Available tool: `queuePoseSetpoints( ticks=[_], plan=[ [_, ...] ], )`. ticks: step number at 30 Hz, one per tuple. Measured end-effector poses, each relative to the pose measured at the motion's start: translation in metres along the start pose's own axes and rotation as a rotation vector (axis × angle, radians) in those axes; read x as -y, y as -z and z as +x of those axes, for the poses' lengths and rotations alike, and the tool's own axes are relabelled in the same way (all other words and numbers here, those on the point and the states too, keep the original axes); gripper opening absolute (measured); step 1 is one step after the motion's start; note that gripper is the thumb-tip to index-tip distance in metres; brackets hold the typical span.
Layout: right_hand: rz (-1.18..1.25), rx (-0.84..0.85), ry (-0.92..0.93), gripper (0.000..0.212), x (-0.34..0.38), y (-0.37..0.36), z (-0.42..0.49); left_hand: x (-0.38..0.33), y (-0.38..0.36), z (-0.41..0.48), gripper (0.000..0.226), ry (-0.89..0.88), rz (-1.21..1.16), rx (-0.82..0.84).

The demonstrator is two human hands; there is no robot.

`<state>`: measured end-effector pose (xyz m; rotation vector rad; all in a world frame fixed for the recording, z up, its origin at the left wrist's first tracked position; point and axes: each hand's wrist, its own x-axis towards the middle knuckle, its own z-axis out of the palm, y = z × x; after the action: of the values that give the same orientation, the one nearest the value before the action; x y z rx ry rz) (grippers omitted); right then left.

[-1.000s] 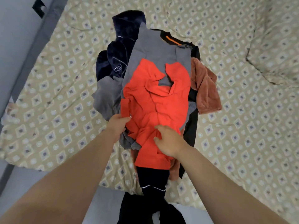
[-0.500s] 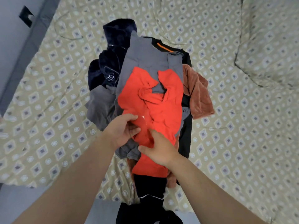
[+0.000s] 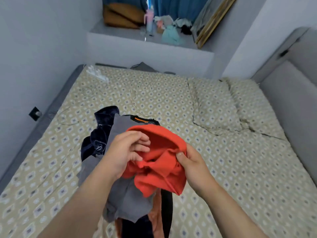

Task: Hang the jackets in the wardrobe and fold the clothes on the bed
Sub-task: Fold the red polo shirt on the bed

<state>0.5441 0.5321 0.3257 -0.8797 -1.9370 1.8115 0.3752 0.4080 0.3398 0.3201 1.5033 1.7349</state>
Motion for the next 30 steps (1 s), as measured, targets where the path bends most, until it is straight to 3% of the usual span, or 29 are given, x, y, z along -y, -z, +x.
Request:
queuePoseSetpoints(
  ticks=[2, 5, 7, 9, 11, 13, 15, 17, 20, 23, 25, 28, 30],
  plan=[
    [0.116, 0.012, 0.029, 0.037, 0.031, 0.021, -0.012, -0.008, -0.009, -0.009, 0.025, -0.096, 0.11, -0.072],
    [0.22, 0.046, 0.085, 0.024, 0.082, 0.058, -0.037, -0.013, -0.039, -0.023, 0.054, -0.201, 0.422, -0.202],
    [0.243, 0.07, 0.137, 0.021, 0.113, 0.087, -0.06, -0.011, -0.072, -0.037, 0.077, -0.19, 0.542, -0.001],
    [0.248, 0.098, 0.18, 0.022, 0.137, 0.115, -0.087, -0.005, -0.109, -0.058, 0.084, -0.074, 0.477, 0.314],
    [0.237, 0.114, 0.21, 0.024, 0.155, 0.142, -0.111, 0.003, -0.147, -0.079, 0.065, -0.007, 0.432, 0.559],
    [0.201, 0.107, 0.238, 0.017, 0.167, 0.166, -0.135, 0.011, -0.182, -0.103, 0.04, 0.028, 0.425, 0.676],
    [0.136, 0.05, 0.254, 0.014, 0.174, 0.191, -0.157, 0.021, -0.21, -0.123, 0.032, 0.06, 0.349, 0.741],
    [0.041, -0.033, 0.257, 0.021, 0.18, 0.215, -0.179, 0.026, -0.235, -0.135, 0.037, 0.066, 0.258, 0.613],
    [-0.184, -0.14, 0.231, 0.011, 0.185, 0.257, -0.212, 0.016, -0.269, -0.143, 0.035, -0.033, 0.099, 0.38],
    [-0.506, -0.228, 0.17, 0.028, 0.188, 0.296, -0.24, -0.013, -0.296, -0.147, 0.028, -0.213, 0.079, 0.286],
    [-0.704, -0.276, 0.178, 0.035, 0.192, 0.316, -0.251, -0.035, -0.308, -0.15, 0.021, -0.356, 0.163, 0.258],
    [-0.89, -0.316, 0.192, 0.051, 0.195, 0.344, -0.259, -0.068, -0.319, -0.15, 0.018, -0.655, 0.487, 0.172],
    [-0.97, -0.344, 0.192, 0.044, 0.196, 0.359, -0.262, -0.09, -0.322, -0.147, 0.015, -0.85, 0.746, 0.154]
  ],
)
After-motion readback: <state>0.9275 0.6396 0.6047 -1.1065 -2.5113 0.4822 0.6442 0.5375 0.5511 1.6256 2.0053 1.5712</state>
